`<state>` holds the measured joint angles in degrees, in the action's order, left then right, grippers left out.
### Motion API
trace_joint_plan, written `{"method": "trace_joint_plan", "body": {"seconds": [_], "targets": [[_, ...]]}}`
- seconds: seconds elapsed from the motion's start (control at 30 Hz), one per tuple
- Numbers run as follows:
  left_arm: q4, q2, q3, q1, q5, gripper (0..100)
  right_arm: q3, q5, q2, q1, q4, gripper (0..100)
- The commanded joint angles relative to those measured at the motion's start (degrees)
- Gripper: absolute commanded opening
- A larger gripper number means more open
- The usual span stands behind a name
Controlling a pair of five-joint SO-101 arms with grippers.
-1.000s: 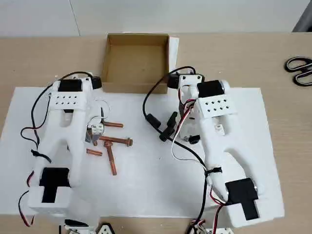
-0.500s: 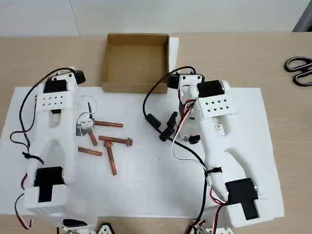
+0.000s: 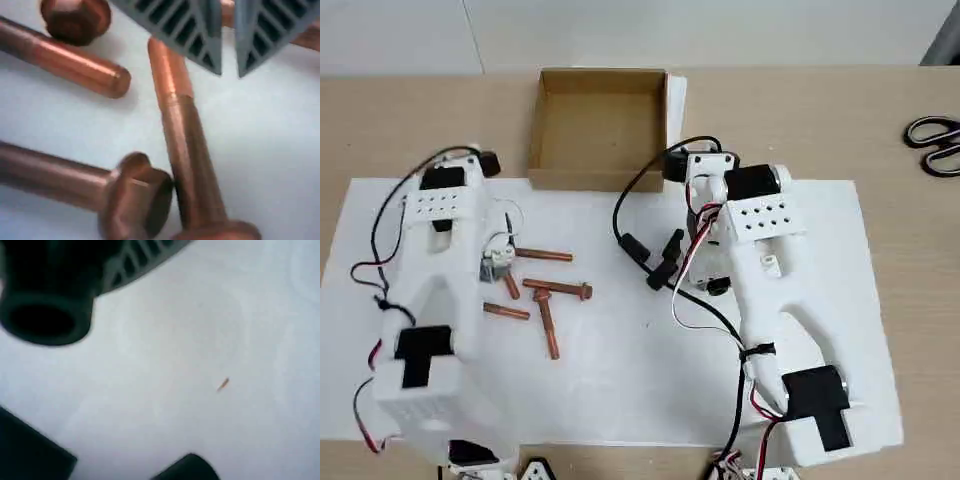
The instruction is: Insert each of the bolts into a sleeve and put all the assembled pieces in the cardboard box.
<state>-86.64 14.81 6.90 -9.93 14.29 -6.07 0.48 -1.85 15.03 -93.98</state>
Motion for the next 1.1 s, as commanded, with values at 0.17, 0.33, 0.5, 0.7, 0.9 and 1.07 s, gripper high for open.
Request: {"method": "trace_joint_plan", "body": {"seconds": [0.17,0.33,0.5,0.7,0.9,1.07], "targets": [[-0.26,2.55,-7.78,-0.09,-0.18,1,-0.09,-0.62,-2.42,-0.57,0.48,0.4],[-2.46,2.81,-12.0,0.0,-0.18,1,-0.09,-0.62,-2.42,-0.57,0.48,0.4],[-2.81,2.81,-12.18,0.0,-0.97,1,-0.09,-0.44,-2.33,-0.57,0.48,0.4],[-2.81,2.81,-12.26,0.62,-0.97,1,-0.18,-0.26,-2.33,-0.57,0.48,0.4],[-3.16,2.81,-12.26,4.92,-0.79,1,-0.18,-0.26,-2.33,-0.75,0.4,0.4],[-0.7,2.9,-12.26,5.54,-0.79,1,-0.18,-0.26,-2.33,-0.66,0.48,0.4]]}}
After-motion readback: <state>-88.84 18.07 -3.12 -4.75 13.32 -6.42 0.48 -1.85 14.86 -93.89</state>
